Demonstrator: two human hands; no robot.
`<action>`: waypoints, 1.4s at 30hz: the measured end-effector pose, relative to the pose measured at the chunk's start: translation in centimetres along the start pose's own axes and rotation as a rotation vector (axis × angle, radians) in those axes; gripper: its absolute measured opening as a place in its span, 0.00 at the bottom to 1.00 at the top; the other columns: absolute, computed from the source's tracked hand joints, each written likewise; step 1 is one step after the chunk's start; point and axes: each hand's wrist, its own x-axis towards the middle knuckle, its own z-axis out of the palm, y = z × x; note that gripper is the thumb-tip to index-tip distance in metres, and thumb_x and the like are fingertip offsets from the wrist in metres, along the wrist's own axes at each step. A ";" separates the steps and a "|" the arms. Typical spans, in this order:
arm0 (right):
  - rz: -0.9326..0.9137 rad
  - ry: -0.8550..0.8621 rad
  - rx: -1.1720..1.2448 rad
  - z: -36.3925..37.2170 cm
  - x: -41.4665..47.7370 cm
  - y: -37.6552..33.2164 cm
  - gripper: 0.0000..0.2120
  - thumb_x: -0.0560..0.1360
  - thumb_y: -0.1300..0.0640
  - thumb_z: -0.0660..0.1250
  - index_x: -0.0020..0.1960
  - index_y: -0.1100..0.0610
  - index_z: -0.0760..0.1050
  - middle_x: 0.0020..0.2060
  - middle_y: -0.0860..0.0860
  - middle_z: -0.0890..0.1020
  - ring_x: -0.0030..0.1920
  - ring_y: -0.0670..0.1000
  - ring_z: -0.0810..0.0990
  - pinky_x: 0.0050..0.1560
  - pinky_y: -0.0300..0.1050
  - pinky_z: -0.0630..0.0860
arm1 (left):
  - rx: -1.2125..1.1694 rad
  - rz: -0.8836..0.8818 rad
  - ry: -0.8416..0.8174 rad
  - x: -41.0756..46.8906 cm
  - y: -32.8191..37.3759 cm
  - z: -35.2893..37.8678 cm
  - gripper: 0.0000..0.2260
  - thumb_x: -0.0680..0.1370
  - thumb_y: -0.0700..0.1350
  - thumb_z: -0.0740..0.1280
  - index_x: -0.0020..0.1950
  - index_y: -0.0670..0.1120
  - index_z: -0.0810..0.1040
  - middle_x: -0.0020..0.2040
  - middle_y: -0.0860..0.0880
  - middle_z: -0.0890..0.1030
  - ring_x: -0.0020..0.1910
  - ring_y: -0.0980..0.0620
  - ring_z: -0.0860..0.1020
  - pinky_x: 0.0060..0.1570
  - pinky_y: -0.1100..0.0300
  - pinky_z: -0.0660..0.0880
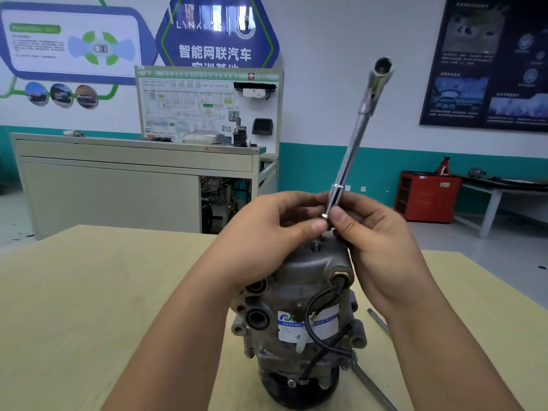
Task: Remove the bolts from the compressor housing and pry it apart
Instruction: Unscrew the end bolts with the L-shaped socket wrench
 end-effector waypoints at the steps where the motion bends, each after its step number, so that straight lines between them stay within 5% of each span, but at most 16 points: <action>1: 0.009 0.004 0.027 -0.1 0.0 0.0 0.09 0.66 0.60 0.65 0.45 0.56 0.81 0.39 0.53 0.85 0.43 0.50 0.84 0.43 0.38 0.79 | 0.011 -0.008 -0.037 -0.1 0.0 -0.2 0.16 0.76 0.41 0.70 0.54 0.63 0.77 0.51 0.60 0.84 0.53 0.64 0.80 0.60 0.59 0.74; 12: 0.042 0.037 0.083 0.0 0.1 0.0 0.12 0.68 0.59 0.63 0.49 0.61 0.78 0.37 0.54 0.85 0.41 0.48 0.83 0.41 0.36 0.78 | -0.020 -0.081 0.053 0.0 -0.2 0.3 0.14 0.73 0.38 0.72 0.51 0.56 0.80 0.41 0.54 0.86 0.45 0.56 0.84 0.56 0.48 0.77; 32: 0.042 0.054 0.053 -0.2 0.2 0.1 0.11 0.68 0.57 0.64 0.49 0.59 0.79 0.38 0.54 0.85 0.41 0.48 0.83 0.42 0.37 0.79 | -0.083 -0.151 0.217 -0.1 0.1 1.0 0.10 0.68 0.41 0.77 0.46 0.51 0.81 0.35 0.53 0.85 0.34 0.57 0.82 0.40 0.60 0.75; 42: -0.081 0.020 -0.241 0.3 0.0 0.5 0.11 0.74 0.65 0.65 0.45 0.50 0.81 0.41 0.49 0.86 0.46 0.48 0.84 0.46 0.39 0.80 | 0.007 -0.144 0.075 -0.3 0.3 -0.2 0.19 0.66 0.42 0.79 0.52 0.55 0.79 0.40 0.55 0.85 0.42 0.58 0.83 0.49 0.56 0.78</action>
